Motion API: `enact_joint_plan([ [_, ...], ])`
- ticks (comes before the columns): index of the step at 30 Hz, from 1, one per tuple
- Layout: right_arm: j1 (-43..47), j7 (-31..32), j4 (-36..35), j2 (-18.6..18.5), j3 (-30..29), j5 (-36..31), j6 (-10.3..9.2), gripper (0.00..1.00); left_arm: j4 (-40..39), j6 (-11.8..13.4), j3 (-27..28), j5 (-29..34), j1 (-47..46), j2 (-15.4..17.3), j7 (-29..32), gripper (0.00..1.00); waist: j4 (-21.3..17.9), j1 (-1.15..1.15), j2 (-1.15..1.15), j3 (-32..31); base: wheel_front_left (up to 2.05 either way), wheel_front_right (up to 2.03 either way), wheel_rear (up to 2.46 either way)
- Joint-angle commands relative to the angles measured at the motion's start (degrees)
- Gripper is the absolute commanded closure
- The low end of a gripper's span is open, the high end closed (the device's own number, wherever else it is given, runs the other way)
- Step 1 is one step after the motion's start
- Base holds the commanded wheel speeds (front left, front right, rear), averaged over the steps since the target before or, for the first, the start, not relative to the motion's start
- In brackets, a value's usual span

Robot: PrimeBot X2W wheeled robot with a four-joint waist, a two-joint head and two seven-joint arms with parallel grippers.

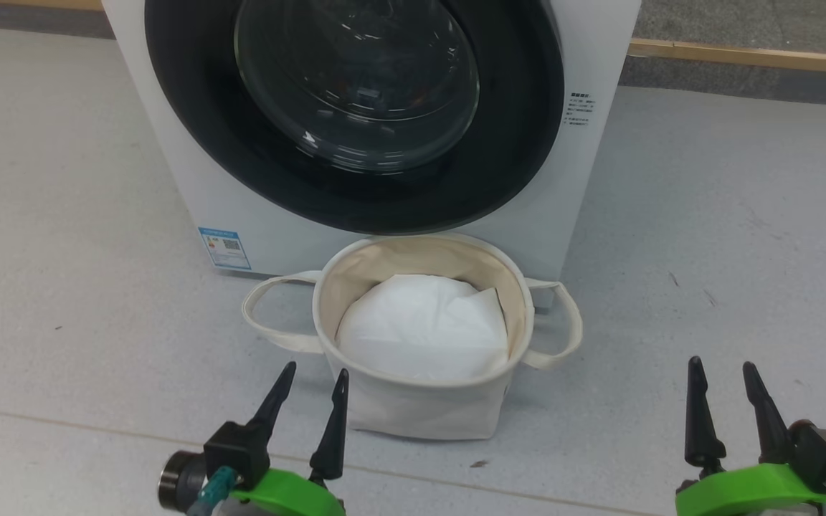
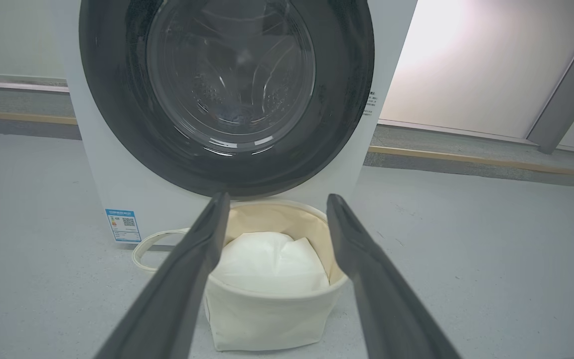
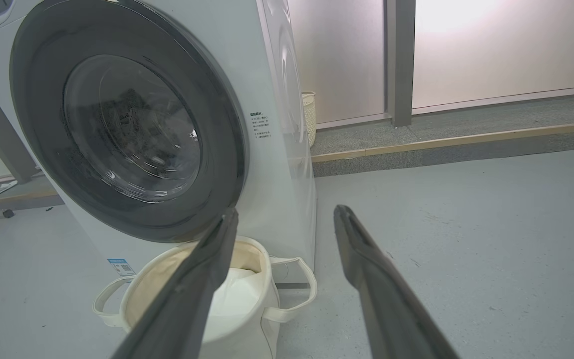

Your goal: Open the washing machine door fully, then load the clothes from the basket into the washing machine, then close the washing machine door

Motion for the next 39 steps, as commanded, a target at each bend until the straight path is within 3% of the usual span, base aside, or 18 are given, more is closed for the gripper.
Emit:
enact_joint_plan([
  [1, -0.86, -0.29, -1.59, -0.36, 1.38, -0.19, -0.01, 0.0, -2.13, 0.24, 2.16, 0.51, -1.11, 0.61, -0.69, 0.0, -0.01, 0.0, 0.0, -0.12, 0.0, 0.0, 0.0],
  [39, -0.77, -0.29, -1.29, -0.36, 2.11, -0.77, -0.01, 0.0, -2.17, 0.7, 2.62, -1.24, -0.98, 0.61, -0.69, 0.0, 0.79, 0.0, 0.0, -0.09, 0.0, 0.0, 0.0],
])
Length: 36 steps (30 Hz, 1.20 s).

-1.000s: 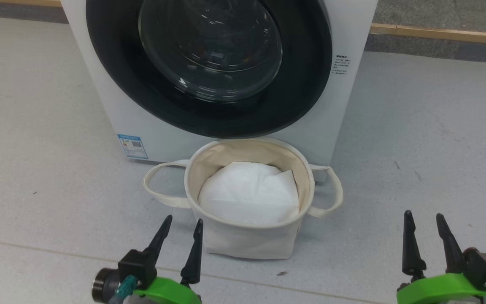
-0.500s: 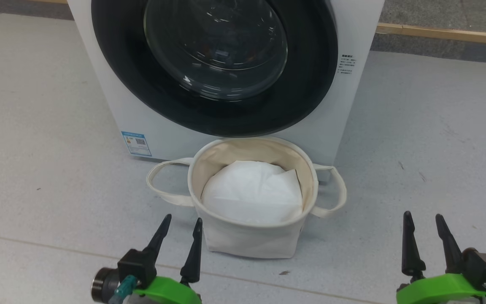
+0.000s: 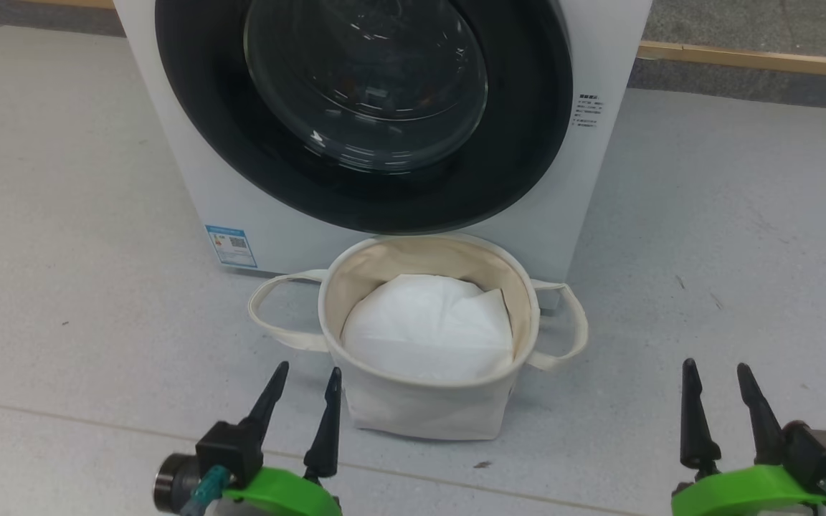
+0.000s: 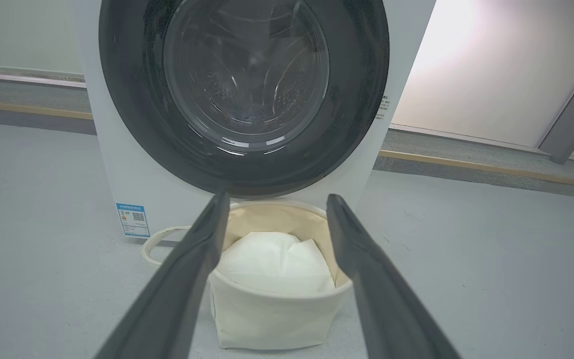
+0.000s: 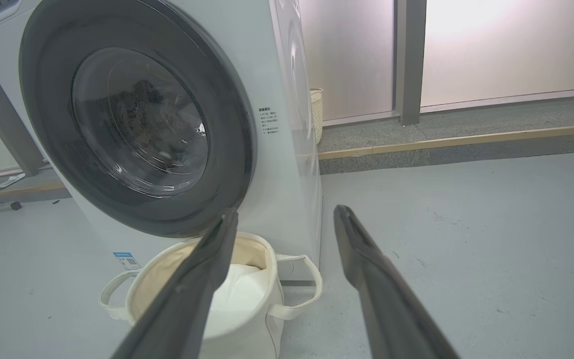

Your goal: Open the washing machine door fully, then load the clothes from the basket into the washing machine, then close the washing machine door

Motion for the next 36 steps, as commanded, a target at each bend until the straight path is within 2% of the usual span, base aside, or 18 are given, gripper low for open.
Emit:
enact_joint_plan([
  [1, 0.0, 0.0, 0.0, 0.0, 0.01, 0.02, 0.0, 1.0, -0.02, -0.01, 0.03, -0.02, 0.02, 0.0, 0.0, 1.0, 0.0, 0.0, 0.0, 0.0, 0.0, 0.0, 0.0],
  [5, 0.56, 0.07, 3.48, 0.16, 0.01, 0.22, 0.0, 1.0, 2.96, -0.02, -0.19, -0.31, 1.45, -0.13, 0.21, 1.0, -0.03, 0.0, 0.0, 0.01, 0.0, 0.0, 0.0],
  [12, 0.18, 1.2, 3.41, 0.09, -0.15, 4.75, 0.0, 1.0, 2.35, -0.43, 1.13, -4.73, 1.59, -0.09, 1.37, 1.0, -0.17, 0.13, 0.0, -0.08, 0.0, 0.0, 0.0],
  [16, -0.12, 1.84, 3.48, 0.04, -0.24, 7.33, 0.0, 1.0, 2.05, -0.67, 1.87, -7.25, 1.64, -0.07, 2.03, 1.0, -0.25, 0.01, 0.0, 0.06, 0.0, 0.0, 0.0],
  [36, -1.54, 5.13, 3.63, -0.15, -0.79, 20.13, 0.0, 1.0, 0.43, -1.87, 5.63, -19.82, 1.85, 0.05, 5.32, 1.0, -0.64, 0.0, 0.0, 0.24, 0.0, 0.0, 0.0],
])
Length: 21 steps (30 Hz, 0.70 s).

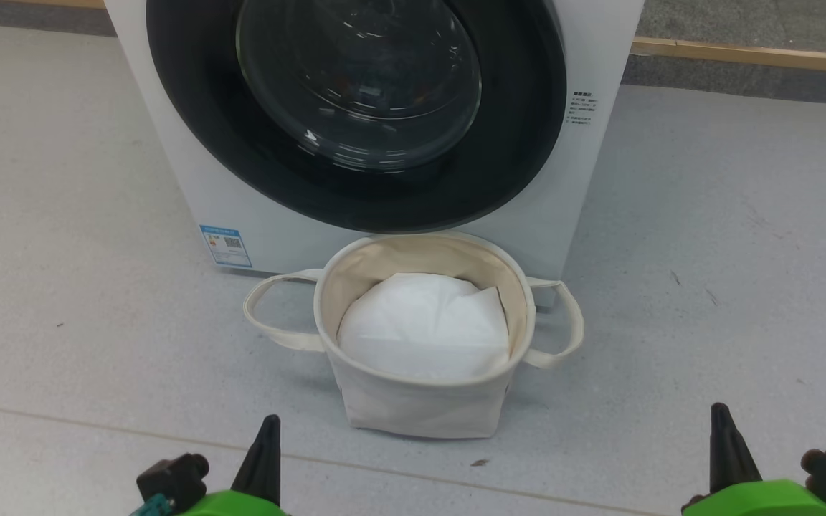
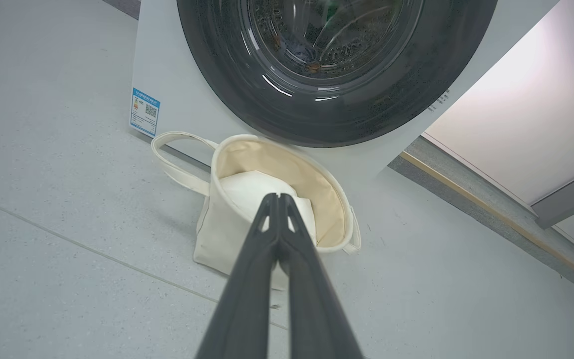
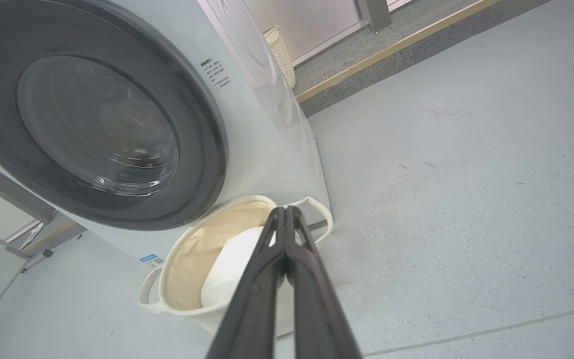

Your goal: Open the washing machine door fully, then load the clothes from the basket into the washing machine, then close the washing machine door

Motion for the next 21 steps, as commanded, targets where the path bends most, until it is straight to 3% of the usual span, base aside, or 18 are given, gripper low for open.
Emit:
enact_joint_plan([
  [1, -2.57, 0.53, -1.74, -0.36, -0.17, 2.17, 0.0, 1.0, -2.38, -0.37, 1.34, -2.08, -2.31, 0.2, 0.34, 1.0, -0.04, -0.01, 0.0, 0.02, 0.0, 0.0, 0.0],
  [21, -3.87, 3.71, -1.64, -0.48, -0.75, 14.27, 0.0, 1.0, -3.95, -1.5, 4.9, -14.02, -2.06, 0.31, 3.46, 1.0, -0.41, -0.01, 0.0, 0.16, 0.0, 0.0, 0.0],
])
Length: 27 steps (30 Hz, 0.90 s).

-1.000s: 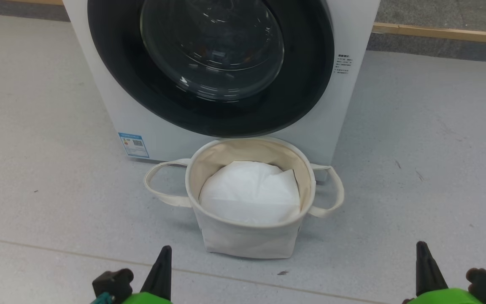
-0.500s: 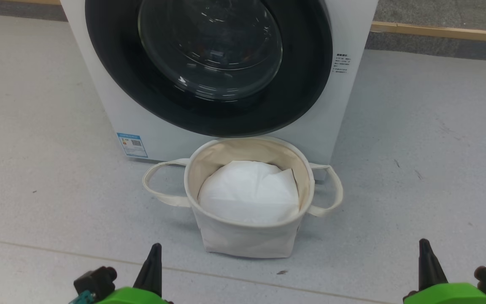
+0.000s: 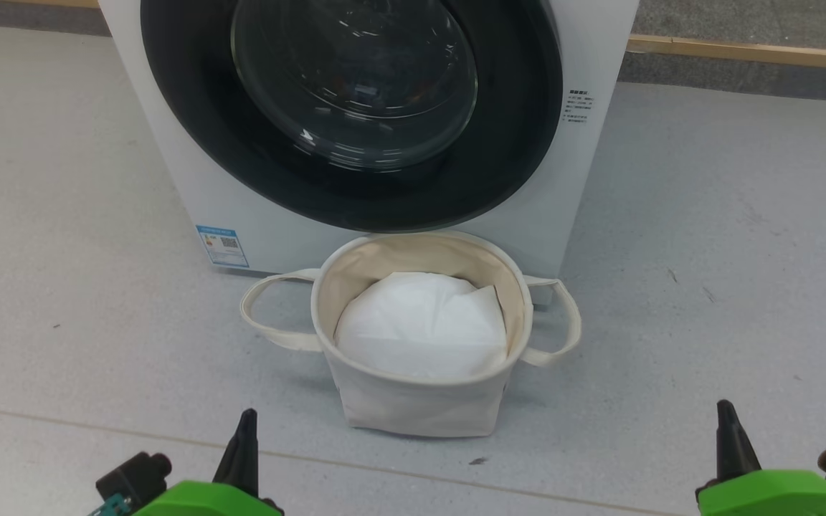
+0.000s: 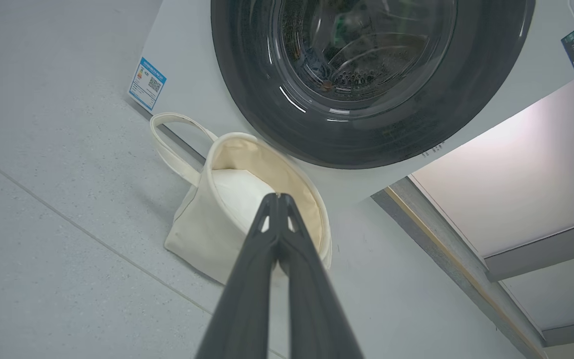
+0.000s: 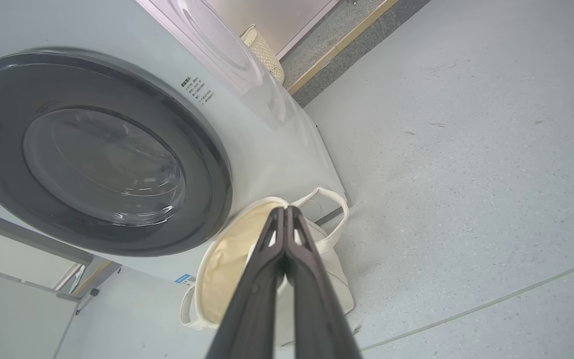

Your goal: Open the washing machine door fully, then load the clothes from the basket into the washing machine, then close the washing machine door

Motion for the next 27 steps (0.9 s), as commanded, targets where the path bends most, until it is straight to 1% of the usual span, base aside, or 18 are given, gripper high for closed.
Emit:
enact_joint_plan([
  [1, -2.76, 0.35, -1.71, -0.48, 0.22, 1.6, 0.0, 1.0, -2.26, -0.53, 1.44, -1.49, -2.05, 0.31, 0.26, 1.0, -0.02, 0.0, 0.0, 0.01, 0.0, 0.0, 0.0],
  [27, -4.54, 4.75, -1.57, -0.59, -0.65, 18.13, -0.01, 1.0, -4.42, -2.08, 6.32, -17.87, -1.71, 0.46, 4.55, 1.0, -0.53, 0.0, 0.0, 0.21, 0.0, 0.0, 0.0],
])
